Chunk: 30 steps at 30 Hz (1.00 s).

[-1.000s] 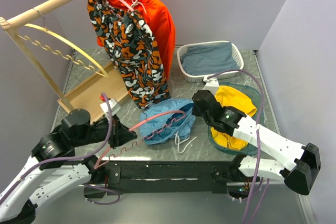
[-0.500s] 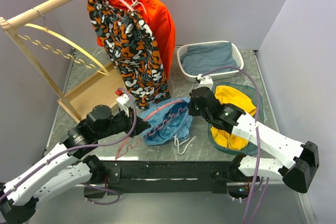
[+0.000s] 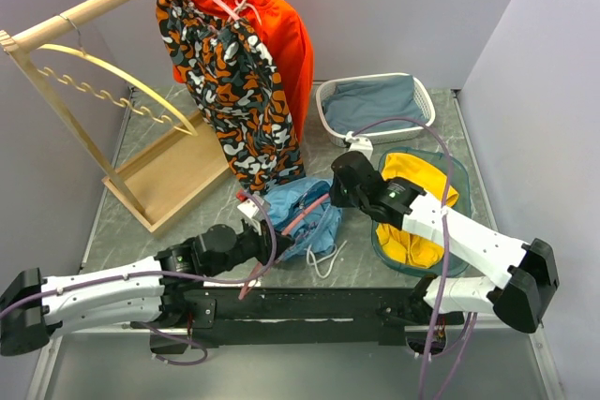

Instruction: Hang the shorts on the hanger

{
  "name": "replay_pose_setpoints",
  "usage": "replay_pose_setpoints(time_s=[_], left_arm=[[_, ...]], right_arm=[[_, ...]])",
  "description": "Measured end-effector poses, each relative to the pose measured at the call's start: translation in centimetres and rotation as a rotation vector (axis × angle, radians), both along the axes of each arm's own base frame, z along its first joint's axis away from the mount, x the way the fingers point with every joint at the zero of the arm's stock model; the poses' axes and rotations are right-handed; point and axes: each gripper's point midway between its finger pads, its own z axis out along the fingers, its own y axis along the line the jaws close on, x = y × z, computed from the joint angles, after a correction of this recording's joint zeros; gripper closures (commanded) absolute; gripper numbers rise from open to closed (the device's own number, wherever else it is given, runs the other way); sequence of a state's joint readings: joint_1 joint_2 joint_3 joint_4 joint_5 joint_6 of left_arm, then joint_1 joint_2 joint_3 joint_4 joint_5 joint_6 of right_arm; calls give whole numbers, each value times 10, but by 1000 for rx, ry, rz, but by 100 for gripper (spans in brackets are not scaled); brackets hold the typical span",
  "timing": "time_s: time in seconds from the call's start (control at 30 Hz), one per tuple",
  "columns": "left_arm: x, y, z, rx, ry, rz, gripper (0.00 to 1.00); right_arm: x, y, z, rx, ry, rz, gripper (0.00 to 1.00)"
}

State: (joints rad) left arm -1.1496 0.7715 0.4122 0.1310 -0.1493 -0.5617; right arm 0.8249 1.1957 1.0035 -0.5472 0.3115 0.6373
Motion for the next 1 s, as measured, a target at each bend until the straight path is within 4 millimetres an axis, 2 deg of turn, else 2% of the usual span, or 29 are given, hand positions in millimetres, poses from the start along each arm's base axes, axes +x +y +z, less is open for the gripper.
replay_pose_setpoints(time_s=[0.03,0.07,0.17,0.2,0.43,0.57,0.73,1.0], left_arm=[[0,-1,-3,-4,-9,11,99],[1,-1,-6,-6,-14,21,99],[6,-1,-10,-8,-30,48,99],[8,-2,-11,-8,-36,55,99],[12,-10,-12,-9,-56,53,99],[12,-12,-13,-1,-73,46,99],[12,-13,-14,17,-95,40,99],[8,-20,-21,74,-136,19,99]], right_arm=[[0,-1,-4,-3,16,-12,65],[1,-2,-7,-3,27,-24,49],[2,-10,-11,10,61,-67,31],[3,-13,-10,22,69,-80,29],[13,-36,22,223,83,-186,24],[31,-43,25,280,142,-261,25],[43,-48,-2,327,280,-369,26],[37,-39,-40,335,464,-442,28]])
